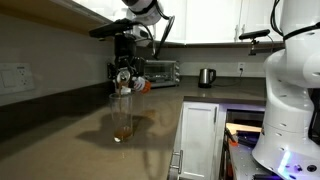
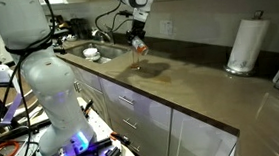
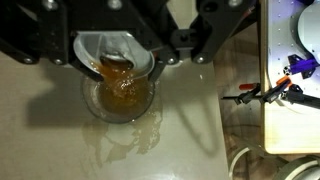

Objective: Pour the contents from the can into the glass cup then put the can on the table

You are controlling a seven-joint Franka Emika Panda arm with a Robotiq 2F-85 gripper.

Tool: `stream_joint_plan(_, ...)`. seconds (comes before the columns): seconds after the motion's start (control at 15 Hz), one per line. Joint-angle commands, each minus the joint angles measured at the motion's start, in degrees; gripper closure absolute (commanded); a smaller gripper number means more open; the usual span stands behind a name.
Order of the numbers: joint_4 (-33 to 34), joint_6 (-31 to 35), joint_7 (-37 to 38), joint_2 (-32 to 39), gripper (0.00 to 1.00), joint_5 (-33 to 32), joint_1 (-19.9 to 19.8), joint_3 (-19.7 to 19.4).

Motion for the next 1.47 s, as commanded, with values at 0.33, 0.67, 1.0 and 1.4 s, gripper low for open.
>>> stream_joint_plan(0.33,0.13,-0.16,1.9,-0.16,0.5,-1.27,0.21,0.35)
stream_joint_plan(0.67,0.13,-0.16,1.9,0.29,0.5,-1.26,0.22,0.27)
stream_joint_plan(1.0,0.13,-0.16,1.9,0.29,0.5,-1.26,0.22,0.27)
stream_joint_plan(1.4,-0.07,0.18,5.8,-0.43,0.75,-4.35,0.95,0.8)
